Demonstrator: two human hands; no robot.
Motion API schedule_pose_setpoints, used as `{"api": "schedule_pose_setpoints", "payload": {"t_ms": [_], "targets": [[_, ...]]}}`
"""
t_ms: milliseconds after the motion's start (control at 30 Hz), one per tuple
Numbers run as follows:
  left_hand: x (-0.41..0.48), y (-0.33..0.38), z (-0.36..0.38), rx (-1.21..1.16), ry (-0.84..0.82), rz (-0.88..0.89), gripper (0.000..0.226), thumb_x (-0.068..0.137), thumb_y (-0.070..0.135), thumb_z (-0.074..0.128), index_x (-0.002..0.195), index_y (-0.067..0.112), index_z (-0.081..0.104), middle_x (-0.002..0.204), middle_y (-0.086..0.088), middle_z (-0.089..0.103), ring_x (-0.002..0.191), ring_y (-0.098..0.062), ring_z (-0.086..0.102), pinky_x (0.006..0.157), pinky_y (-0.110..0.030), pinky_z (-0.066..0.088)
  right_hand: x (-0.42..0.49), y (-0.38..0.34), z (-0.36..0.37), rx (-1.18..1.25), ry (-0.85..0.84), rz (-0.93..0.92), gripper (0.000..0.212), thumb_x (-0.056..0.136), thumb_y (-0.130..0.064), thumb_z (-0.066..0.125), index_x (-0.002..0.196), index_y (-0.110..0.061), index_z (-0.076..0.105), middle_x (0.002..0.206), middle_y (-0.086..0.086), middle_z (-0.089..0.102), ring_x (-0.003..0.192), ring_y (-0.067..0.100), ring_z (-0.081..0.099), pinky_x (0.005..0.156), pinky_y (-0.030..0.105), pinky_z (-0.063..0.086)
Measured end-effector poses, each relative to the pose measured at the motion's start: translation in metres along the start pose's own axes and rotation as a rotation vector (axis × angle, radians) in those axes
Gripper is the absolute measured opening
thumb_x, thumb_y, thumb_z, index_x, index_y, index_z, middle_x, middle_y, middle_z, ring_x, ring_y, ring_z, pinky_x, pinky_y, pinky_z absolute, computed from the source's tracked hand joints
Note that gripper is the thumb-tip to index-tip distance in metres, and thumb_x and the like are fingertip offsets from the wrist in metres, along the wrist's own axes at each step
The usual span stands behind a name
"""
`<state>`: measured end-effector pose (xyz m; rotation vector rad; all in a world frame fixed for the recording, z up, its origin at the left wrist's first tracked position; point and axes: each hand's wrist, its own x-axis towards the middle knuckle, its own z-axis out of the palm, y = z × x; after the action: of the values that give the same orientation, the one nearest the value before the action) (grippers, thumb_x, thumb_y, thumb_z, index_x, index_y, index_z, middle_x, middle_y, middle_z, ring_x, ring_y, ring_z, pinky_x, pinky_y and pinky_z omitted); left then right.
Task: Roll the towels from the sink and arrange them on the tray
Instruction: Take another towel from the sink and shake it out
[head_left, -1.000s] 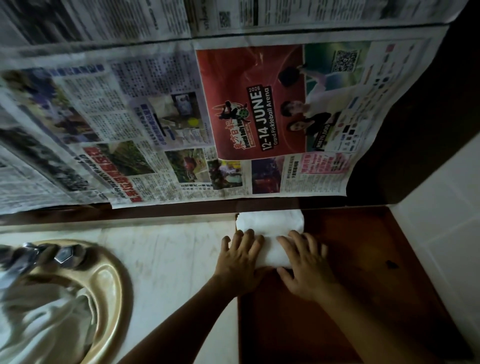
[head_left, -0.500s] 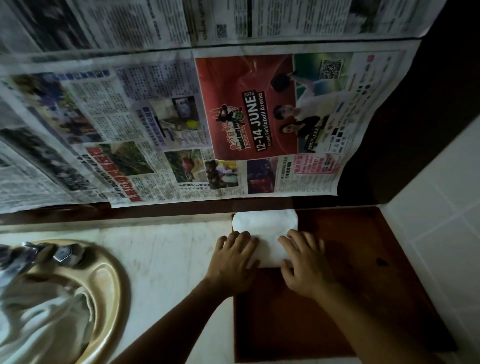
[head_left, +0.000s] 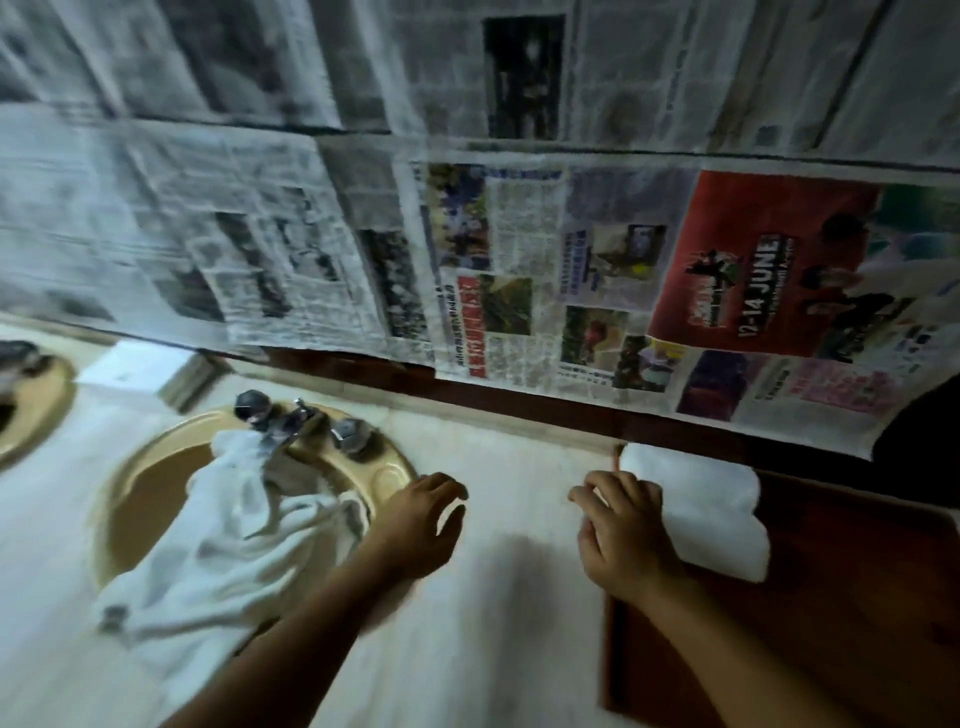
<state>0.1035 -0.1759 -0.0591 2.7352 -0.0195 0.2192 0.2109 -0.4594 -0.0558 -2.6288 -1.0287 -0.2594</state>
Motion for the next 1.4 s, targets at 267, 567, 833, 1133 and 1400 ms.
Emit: {"api": "schedule_pose_setpoints", "payload": {"t_ms": [267,567,833,1133,1400], "targets": [[-0.118,-0.175,-0.078,0.132,-0.045,-0.338,0.041,0.085,0.046,0.05,0.118,0.029,0.068,0.118,0.005,0.067,0.102,-0.023,0.065,0.078,-0.034,0.057,0.076,-0.171,0.07,0.165,-0.359,-0.043,0.034,0.087,-0.034,0.045,0.117,-0.028,0.061,0.114,-0.004,0.063,0.104,0.024,0.058,0.082,0.037,0.049],[-0.112,-0.228,-0.082,0.277,-0.308,-0.279,0.065,0.091,0.057,0.044,0.151,0.035,0.034,0.155,-0.004,0.036,0.128,-0.031,0.045,0.097,-0.047,0.045,0.101,-0.276,0.159,-0.009,-0.539,0.206,0.032,0.093,-0.041,0.049,0.123,-0.032,0.055,0.134,-0.003,0.052,0.12,0.024,0.055,0.096,0.036,0.045],[-0.089,-0.212,-0.082,0.17,-0.186,-0.214,0.073,0.087,0.064,0.048,0.153,0.037,0.031,0.146,-0.005,0.04,0.131,-0.031,0.041,0.101,-0.043,0.042,0.123,-0.3,0.103,0.481,-0.364,0.347,0.011,0.097,-0.016,0.058,0.088,-0.022,0.06,0.082,-0.006,0.063,0.078,0.014,0.06,0.07,0.031,0.048],[-0.045,-0.177,-0.124,-0.228,0.004,-0.112,0.021,0.096,0.043,0.054,0.107,0.027,0.062,0.091,-0.002,0.071,0.083,-0.028,0.067,0.066,-0.036,0.049,0.148,-0.306,-0.02,0.922,0.055,0.338,0.028,0.094,0.002,0.054,0.082,-0.021,0.064,0.073,-0.011,0.061,0.073,0.007,0.055,0.067,0.022,0.044],[-0.004,-0.128,-0.218,-0.35,0.393,-0.065,0.008,0.098,0.018,0.062,0.101,0.025,0.059,0.081,0.0,0.067,0.069,-0.023,0.062,0.059,-0.034,0.047,0.172,-0.28,-0.157,1.157,0.308,0.312,0.037,0.1,-0.003,0.052,0.075,-0.025,0.067,0.066,-0.008,0.057,0.061,0.009,0.05,0.055,0.024,0.042]]}}
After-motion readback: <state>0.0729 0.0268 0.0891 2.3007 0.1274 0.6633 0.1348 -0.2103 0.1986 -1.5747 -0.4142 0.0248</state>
